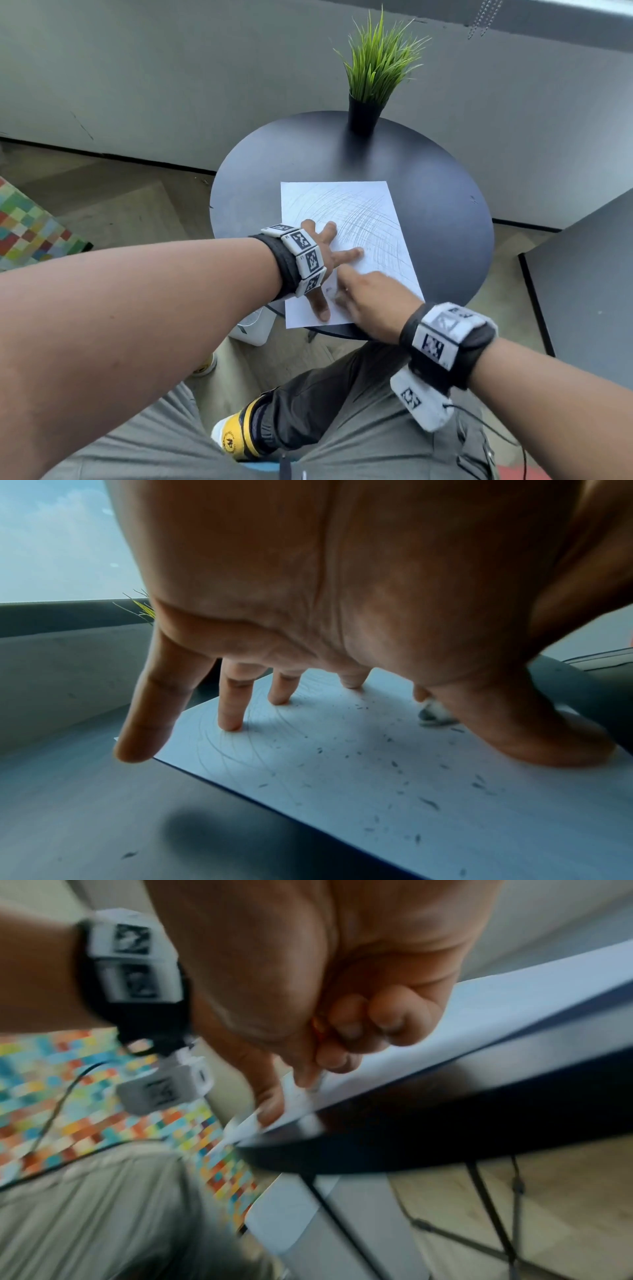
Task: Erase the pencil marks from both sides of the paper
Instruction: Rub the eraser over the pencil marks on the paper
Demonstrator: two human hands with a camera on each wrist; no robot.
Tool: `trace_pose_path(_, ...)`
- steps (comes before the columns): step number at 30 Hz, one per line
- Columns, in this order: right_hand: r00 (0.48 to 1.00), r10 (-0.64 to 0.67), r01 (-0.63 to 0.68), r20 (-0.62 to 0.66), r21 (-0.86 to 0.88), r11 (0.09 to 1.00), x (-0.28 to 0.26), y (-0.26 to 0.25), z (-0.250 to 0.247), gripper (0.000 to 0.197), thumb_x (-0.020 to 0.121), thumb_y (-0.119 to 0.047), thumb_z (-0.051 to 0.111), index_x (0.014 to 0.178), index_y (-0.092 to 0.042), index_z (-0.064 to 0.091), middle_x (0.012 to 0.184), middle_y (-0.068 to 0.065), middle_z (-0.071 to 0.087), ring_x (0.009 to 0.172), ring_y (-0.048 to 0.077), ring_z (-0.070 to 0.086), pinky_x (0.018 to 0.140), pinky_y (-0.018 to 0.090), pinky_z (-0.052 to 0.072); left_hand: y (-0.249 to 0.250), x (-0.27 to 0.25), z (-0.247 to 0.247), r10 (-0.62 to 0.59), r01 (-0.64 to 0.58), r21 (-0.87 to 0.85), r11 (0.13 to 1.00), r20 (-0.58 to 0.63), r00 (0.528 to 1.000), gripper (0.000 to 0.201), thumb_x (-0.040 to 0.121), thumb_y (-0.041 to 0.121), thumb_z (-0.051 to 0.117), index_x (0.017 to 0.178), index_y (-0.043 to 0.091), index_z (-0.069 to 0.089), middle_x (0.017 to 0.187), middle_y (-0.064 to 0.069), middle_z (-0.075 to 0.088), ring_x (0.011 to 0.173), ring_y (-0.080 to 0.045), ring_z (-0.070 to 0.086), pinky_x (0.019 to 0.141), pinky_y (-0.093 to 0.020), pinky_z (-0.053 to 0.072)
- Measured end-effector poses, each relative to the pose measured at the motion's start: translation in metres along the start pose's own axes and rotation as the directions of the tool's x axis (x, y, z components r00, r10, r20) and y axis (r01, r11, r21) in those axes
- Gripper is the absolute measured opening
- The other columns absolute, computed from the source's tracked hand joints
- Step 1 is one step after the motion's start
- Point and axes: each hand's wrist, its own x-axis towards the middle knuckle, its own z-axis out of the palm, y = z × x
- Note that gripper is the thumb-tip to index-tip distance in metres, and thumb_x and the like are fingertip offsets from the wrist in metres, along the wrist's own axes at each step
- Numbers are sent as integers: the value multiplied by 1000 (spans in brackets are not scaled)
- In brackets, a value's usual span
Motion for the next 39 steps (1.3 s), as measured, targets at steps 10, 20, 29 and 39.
trace_pose_path(10, 998, -40, 39, 43, 33, 999, -20, 6, 9, 21, 101, -44, 37, 101, -23, 37, 98, 12, 65, 84, 36, 57, 77, 46, 51, 3, 4, -1, 10, -10, 3, 1000, -8, 1000, 140, 42, 86, 74, 146, 57, -14, 153, -14, 10, 124, -44, 36, 82, -58, 46)
trace_pose_path(20, 1000, -13, 13, 13, 36, 999, -25, 6, 9, 20, 102, -43, 38, 94, -26, 30, 90, 10, 61, 82, 37, 57, 74, 44, 49, 5, 9, -4, 29, -29, -30, 999, 14, 999, 140, 40, 83, 77, 142, 62, -17, 152, -17, 3, 116, -51, 44, 75, -52, 45)
trace_pose_path(29, 998, -11, 10, 55, 29, 1000, -33, -2, 8, 23, 102, -43, 36, 95, -22, 32, 92, 11, 62, 80, 35, 55, 73, 43, 49, 5, 10, -3, 27, -26, -23, 999, 30, 999, 143, 36, 86, 75, 140, 63, -20, 151, -16, 2, 113, -51, 47, 80, -56, 48)
trace_pose_path(39, 999, 36, -37, 23, 41, 998, -20, -1, 7, 11, 100, -29, 45, 103, -21, 38, 97, 11, 62, 82, 33, 56, 73, 42, 49, 4, 12, 0, 30, -30, -22, 999, 12, 999, 141, 35, 87, 73, 139, 63, -20, 145, -14, 8, 106, -48, 50, 81, -56, 50)
